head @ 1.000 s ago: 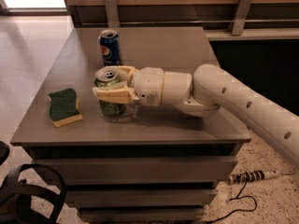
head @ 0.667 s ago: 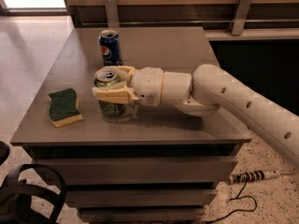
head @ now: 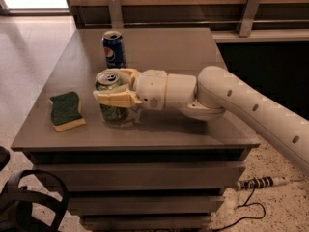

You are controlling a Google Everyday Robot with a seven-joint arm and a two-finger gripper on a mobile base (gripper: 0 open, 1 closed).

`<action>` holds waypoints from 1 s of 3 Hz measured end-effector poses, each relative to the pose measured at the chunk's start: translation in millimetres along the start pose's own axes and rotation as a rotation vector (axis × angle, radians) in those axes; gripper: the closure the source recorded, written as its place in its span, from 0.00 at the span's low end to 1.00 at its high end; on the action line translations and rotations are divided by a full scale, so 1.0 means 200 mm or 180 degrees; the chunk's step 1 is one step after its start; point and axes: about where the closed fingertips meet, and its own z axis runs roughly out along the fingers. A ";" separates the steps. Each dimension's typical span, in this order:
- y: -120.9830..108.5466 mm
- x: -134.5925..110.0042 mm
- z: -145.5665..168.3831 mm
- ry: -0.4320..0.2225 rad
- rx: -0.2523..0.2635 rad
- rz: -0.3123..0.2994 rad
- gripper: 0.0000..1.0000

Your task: Move green can near sponge

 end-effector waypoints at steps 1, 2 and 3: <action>0.01 0.00 0.01 -0.0001 -0.0013 -0.0003 0.13; 0.01 -0.01 0.02 -0.0002 -0.0025 -0.0006 0.00; 0.01 -0.01 0.02 -0.0002 -0.0026 -0.0006 0.00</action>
Offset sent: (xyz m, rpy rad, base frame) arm -0.0010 0.0019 0.0006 -0.0001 -0.0009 0.0037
